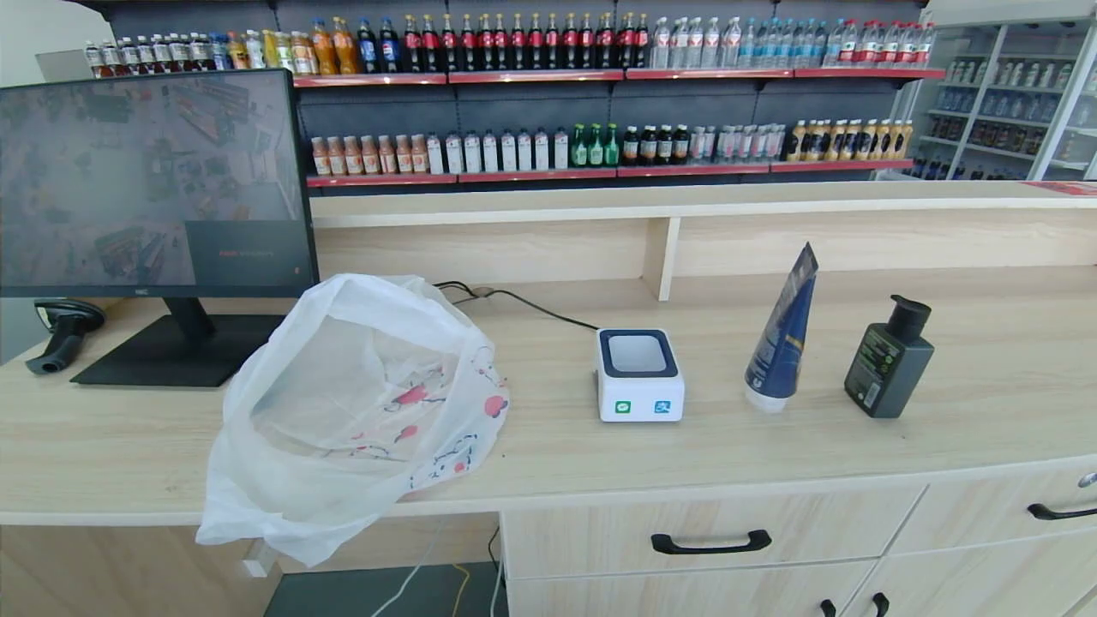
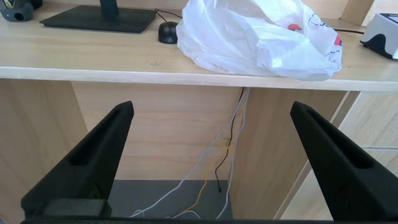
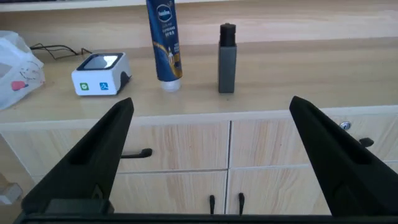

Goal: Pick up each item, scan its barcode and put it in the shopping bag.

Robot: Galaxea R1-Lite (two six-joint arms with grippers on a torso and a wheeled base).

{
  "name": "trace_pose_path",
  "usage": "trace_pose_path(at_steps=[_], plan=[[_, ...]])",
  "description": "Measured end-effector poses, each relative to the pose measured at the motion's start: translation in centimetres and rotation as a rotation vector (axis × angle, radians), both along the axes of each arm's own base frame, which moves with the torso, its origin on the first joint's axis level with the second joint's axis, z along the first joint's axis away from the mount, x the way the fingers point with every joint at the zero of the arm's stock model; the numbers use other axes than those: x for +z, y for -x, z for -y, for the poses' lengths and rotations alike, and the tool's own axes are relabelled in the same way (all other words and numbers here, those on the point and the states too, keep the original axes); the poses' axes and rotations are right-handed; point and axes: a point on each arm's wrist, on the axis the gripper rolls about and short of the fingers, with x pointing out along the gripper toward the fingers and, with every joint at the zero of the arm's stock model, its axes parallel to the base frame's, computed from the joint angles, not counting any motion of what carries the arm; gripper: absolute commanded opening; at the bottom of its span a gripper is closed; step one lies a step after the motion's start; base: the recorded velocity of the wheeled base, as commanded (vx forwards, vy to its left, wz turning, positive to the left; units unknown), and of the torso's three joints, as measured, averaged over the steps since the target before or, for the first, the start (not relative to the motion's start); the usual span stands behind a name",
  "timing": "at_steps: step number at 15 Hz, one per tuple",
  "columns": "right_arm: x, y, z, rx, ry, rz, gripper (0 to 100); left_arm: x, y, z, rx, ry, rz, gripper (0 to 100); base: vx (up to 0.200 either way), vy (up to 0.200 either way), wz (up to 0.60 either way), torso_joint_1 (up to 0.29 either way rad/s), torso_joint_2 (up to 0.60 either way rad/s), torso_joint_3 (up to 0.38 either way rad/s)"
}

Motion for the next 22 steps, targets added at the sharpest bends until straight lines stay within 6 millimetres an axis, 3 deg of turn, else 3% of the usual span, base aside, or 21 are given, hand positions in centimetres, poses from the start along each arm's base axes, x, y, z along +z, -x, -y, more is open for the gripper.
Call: trace_pose_path(at_steps=[3, 6, 8, 11, 14, 18, 22], plan=[[4.2, -3.0, 0.0, 0.0, 0.002, 0.148, 100, 0.0, 0.0, 0.0, 0.0, 0.0, 0.0, 100, 0.0, 0.0, 0.0, 0.0, 0.0, 0.0], [7.3, -8.2, -0.1, 0.006, -0.011, 0.284, 100, 0.0, 0.0, 0.0, 0.0, 0.0, 0.0, 100, 0.0, 0.0, 0.0, 0.0, 0.0, 0.0], [8.3, -12.2, -0.2, 0.015, -0.008, 0.364, 100, 0.0, 0.0, 0.0, 0.001, 0.0, 0.0, 100, 0.0, 0.0, 0.0, 0.0, 0.0, 0.0], [6.8, -17.8, -0.9, 0.038, 0.018, 0.326, 100, 0.0, 0.0, 0.0, 0.001, 0.0, 0.0, 100, 0.0, 0.0, 0.0, 0.0, 0.0, 0.0], [4.9, -21.8, -1.5, 0.06, 0.029, 0.226, 100, 0.0, 0.0, 0.0, 0.001, 0.0, 0.0, 100, 0.0, 0.0, 0.0, 0.0, 0.0, 0.0], [2.6, -25.1, -2.6, 0.098, 0.031, 0.12, 100, 0.0, 0.0, 0.0, 0.0, 0.0, 0.0, 100, 0.0, 0.0, 0.0, 0.0, 0.0, 0.0], [0.7, -25.9, -3.5, 0.133, 0.035, 0.038, 100, 0.0, 0.0, 0.0, 0.001, 0.0, 0.0, 100, 0.0, 0.0, 0.0, 0.0, 0.0, 0.0]])
